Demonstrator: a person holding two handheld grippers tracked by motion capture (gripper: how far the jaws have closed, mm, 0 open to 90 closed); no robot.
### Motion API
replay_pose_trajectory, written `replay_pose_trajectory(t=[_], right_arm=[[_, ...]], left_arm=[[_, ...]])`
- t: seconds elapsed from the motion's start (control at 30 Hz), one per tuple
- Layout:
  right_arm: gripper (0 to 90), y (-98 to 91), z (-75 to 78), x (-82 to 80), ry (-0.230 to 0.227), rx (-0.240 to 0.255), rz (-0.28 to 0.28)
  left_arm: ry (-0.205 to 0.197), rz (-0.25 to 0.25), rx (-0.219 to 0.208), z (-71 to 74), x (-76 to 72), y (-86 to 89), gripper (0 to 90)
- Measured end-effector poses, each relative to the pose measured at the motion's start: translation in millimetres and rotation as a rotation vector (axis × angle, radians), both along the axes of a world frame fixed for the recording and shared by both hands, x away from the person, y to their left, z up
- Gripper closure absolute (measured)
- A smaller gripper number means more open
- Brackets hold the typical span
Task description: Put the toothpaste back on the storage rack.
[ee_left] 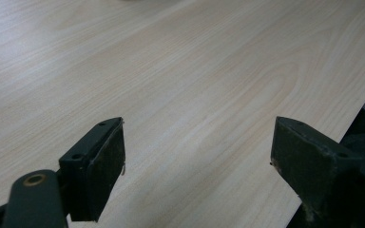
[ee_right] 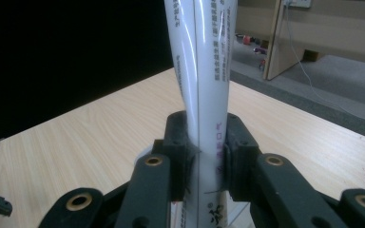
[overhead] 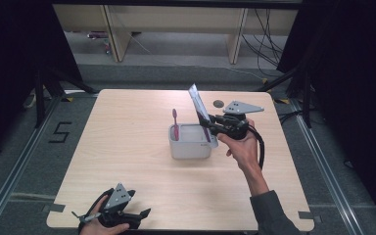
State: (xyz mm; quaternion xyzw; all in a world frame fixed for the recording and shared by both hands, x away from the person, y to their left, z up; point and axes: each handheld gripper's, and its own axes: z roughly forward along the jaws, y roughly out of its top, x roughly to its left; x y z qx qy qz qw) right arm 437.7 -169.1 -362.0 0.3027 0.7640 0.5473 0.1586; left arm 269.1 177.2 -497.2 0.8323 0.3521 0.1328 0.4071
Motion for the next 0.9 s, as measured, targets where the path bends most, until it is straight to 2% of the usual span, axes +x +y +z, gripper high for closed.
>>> replay_pose_trajectory(t=[0.07,0.1,0.13,0.2,0.27,0.33,0.37,0.5,0.6,0.67,0.7,0.73,0.77,0.8,0.83,0.87,0.9], right_arm=[[74.9,1.1,0.4,0.5,0.010,0.003,-0.001],[74.9,4.1,0.7,3.1,0.008,0.017,0.002],[74.9,4.8,1.4,4.7,-0.006,0.012,0.002],[74.9,8.2,2.4,6.2,0.004,0.024,-0.007],[74.9,9.1,2.6,9.4,-0.014,0.024,-0.007],[74.9,11.7,2.3,10.9,0.011,0.033,-0.015],[74.9,12.7,1.5,13.9,-0.007,0.032,-0.010],[74.9,15.3,-0.3,20.8,0.007,0.038,-0.025],[74.9,16.6,-1.4,23.6,0.017,0.054,-0.025],[74.9,17.6,-3.7,28.5,0.001,0.061,-0.036],[74.9,18.5,-4.0,28.1,0.026,0.068,-0.044],[74.9,18.7,-5.2,30.1,0.000,0.063,-0.043],[74.9,18.7,-5.2,30.1,0.000,0.063,-0.043],[74.9,20.3,-7.0,32.6,-0.002,0.056,-0.041],[74.8,21.7,-8.0,33.3,0.004,0.065,-0.039],[74.8,22.9,-8.0,32.7,0.032,0.068,-0.045],[74.9,23.8,-9.5,34.8,0.012,0.072,-0.041]], left_arm=[[-0.001,-0.002,0.000,-0.1,0.1,-0.3,18.5],[-0.001,0.004,-0.013,-1.1,-0.3,-2.0,18.5],[-0.001,-0.008,0.003,-0.7,-0.1,-1.1,18.5],[-0.001,-0.006,0.002,-1.0,-0.2,-1.4,18.5],[-0.003,-0.008,0.002,-1.1,-0.1,-1.4,18.4],[-0.002,-0.007,0.001,-1.0,-0.3,-1.6,18.5],[-0.005,-0.007,0.000,-1.1,-0.4,-1.6,18.4],[-0.006,-0.009,-0.010,-1.1,-0.2,-1.2,18.4],[-0.002,-0.008,0.001,-0.6,-0.4,-0.9,18.5],[-0.009,-0.013,0.011,-0.7,0.5,-0.5,18.5],[-0.011,-0.011,0.009,-0.9,0.6,-0.5,18.5],[-0.006,-0.009,-0.010,-1.1,-0.3,-1.4,18.5],[-0.006,-0.009,-0.010,-1.1,-0.3,-1.4,18.5],[-0.005,-0.008,-0.009,-0.8,-0.2,-1.0,18.5],[-0.005,-0.007,0.010,-0.2,0.3,0.1,18.5],[-0.004,-0.008,0.012,0.3,0.0,0.2,18.5],[-0.004,-0.008,0.011,0.2,-0.1,0.1,18.5]])
